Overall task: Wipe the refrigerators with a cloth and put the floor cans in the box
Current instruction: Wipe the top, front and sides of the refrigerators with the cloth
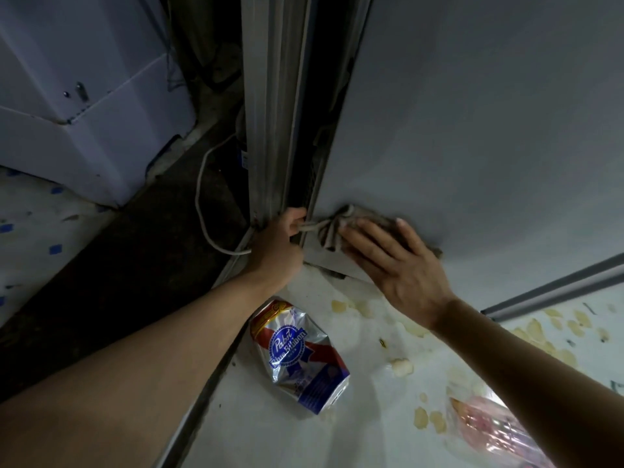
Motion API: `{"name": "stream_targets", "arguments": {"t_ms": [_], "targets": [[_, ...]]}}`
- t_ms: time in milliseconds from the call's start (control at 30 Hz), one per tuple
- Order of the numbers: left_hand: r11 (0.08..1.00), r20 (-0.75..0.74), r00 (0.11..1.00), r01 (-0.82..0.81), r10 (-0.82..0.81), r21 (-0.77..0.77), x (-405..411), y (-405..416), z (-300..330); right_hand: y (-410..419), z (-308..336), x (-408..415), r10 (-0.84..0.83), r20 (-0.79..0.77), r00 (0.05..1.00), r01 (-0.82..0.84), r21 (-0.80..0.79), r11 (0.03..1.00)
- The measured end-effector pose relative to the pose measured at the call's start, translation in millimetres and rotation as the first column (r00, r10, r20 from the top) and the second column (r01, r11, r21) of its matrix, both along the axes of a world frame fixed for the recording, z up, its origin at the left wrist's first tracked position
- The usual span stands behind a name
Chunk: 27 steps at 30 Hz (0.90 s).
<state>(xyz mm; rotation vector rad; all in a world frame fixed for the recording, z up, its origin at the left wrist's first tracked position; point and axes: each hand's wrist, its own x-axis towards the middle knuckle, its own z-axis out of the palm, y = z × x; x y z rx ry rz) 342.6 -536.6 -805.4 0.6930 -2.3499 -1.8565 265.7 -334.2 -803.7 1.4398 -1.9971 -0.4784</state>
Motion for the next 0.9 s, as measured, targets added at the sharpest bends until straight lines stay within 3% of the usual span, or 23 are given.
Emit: {"name": "stream_targets", "arguments": {"t_ms": [67,133,200,300,367,433,500,567,633,700,767,800,833,900], "targets": [[1.0,-0.003,1.0,-0.005,0.005,0.021,2.1,5.8,0.9,3.9,-9.4,-2.4,-0.025,-0.023,0.999,0.026,0.06,0.998],[0.999,-0.025,0.999,-0.024,0.024,0.023,3.0,10.8,3.6,5.3,-27.5,-1.5,-0.059,-0.02,0.998,0.062,0.263,0.963],[0.998,-0.051,0.998,-0.043,0.046,0.055,3.8,15.8,6.0,8.5,-44.0,0.0,-0.109,-0.025,0.994,0.107,0.49,0.865],[0.996,-0.049,0.997,-0.064,0.067,0.053,1.7,19.6,5.6,10.6,-47.4,2.9,-0.112,-0.076,0.991,0.135,0.55,0.824],[0.997,-0.044,0.996,-0.072,0.074,0.039,0.0,23.0,4.8,18.2,-32.2,0.5,-0.078,-0.055,0.995,0.093,0.42,0.903],[0.997,-0.034,0.997,-0.075,0.074,-0.021,-0.5,26.1,3.9,31.4,-11.2,-6.2,0.006,-0.015,1.0,-0.004,0.131,0.991],[0.994,-0.015,0.997,-0.078,0.077,-0.074,-0.8,29.6,4.0,47.4,6.2,-13.9,0.063,-0.035,0.997,-0.066,-0.101,0.993],[0.992,0.001,0.996,-0.091,0.091,-0.086,-1.6,34.2,4.8,59.8,10.6,-16.8,0.064,-0.045,0.997,-0.072,-0.183,0.981],[0.99,0.011,0.994,-0.108,0.109,-0.093,-2.1,39.8,7.0,65.3,1.1,-14.1,0.037,-0.042,0.998,-0.041,-0.089,0.995],[0.987,0.009,0.993,-0.117,0.119,-0.11,-2.7,43.9,7.9,68.6,-19.1,-7.4,0.005,-0.005,1.0,-0.004,0.215,0.977],[0.984,0.004,0.992,-0.126,0.128,-0.124,-3.5,46.5,8.0,69.5,-39.1,-3.8,-0.039,0.041,0.998,0.012,0.528,0.849],[0.983,0.005,0.992,-0.128,0.13,-0.129,-3.8,47.8,8.4,66.9,-43.4,-2.4,-0.069,0.048,0.996,0.026,0.604,0.796],[0.982,0.006,0.991,-0.132,0.134,-0.132,-4.4,48.4,8.4,64.1,-43.3,-1.0,-0.071,0.052,0.996,0.023,0.627,0.779],[0.982,0.005,0.991,-0.135,0.137,-0.134,-5.0,50.3,8.4,65.9,-38.2,-0.5,-0.007,0.039,0.999,-0.014,0.523,0.852]]}}
